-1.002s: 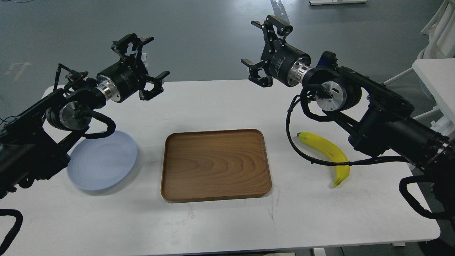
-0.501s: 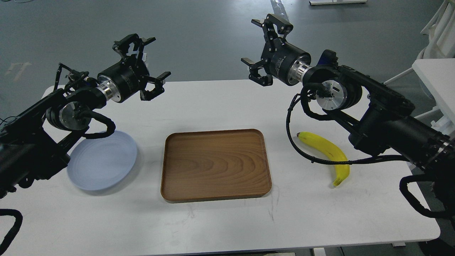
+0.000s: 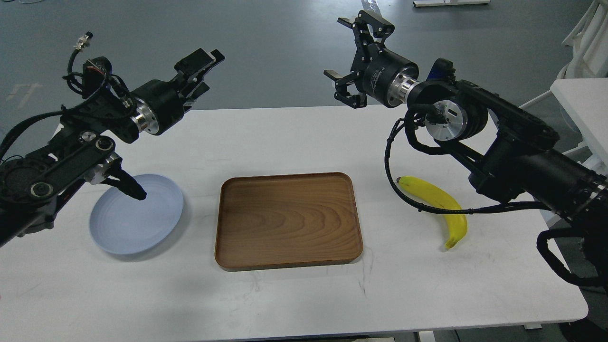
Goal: Place banana on plate with both arms
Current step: 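Lower the left gripper toward the rim of the light blue plate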
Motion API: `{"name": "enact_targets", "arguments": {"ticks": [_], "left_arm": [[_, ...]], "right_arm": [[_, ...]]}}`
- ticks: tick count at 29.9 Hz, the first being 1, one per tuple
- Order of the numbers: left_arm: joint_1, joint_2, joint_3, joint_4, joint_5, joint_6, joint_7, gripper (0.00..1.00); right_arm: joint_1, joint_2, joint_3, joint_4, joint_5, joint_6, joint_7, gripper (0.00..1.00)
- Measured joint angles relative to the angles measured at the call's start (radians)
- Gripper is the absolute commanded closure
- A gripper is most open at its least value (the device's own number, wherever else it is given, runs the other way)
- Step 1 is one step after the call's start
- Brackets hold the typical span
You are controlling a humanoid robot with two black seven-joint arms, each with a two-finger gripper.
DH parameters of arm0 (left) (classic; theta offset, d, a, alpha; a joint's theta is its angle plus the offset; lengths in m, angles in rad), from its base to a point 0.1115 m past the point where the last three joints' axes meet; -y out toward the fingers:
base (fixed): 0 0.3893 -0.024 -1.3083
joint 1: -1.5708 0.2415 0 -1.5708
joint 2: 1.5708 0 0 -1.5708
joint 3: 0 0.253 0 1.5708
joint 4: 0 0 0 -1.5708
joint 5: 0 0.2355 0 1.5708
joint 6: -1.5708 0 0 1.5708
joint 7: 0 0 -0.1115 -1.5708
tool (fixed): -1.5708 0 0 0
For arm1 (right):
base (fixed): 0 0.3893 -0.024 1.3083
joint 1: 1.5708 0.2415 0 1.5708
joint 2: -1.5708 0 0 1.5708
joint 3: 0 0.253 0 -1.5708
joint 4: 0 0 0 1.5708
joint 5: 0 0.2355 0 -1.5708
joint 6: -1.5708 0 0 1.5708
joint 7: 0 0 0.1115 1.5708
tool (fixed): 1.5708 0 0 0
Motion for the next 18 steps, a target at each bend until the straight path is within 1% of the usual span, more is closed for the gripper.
{"name": "enact_targets", "arguments": {"ticks": [4,6,8,10,18], "left_arm": [[0.005,0.094,0.086,-0.079,0.197,0.121,0.000,0.02],[0.005,0.161,0.148,-0.116,0.230,0.145,0.000,0.02],[0.004,0.224,0.205,-0.145,0.242,0.153,0.000,0.02],[0.002,0.271,0.235,-0.157,0.247,0.154,-0.002,0.02],[0.006,0.388,0.315,-0.150,0.260,0.160,-0.016,0.03]], "right_arm": [[0.025,-0.011,0.001,0.001,0.000,0.006,0.000,0.00],[0.034,-0.018,0.001,0.002,0.000,0.007,0.000,0.00],[0.040,-0.023,0.001,0.003,0.000,0.010,0.000,0.00],[0.042,-0.025,-0.001,0.004,0.000,0.010,0.000,0.00],[0.042,-0.027,-0.003,0.008,0.000,0.011,0.000,0.00]]}}
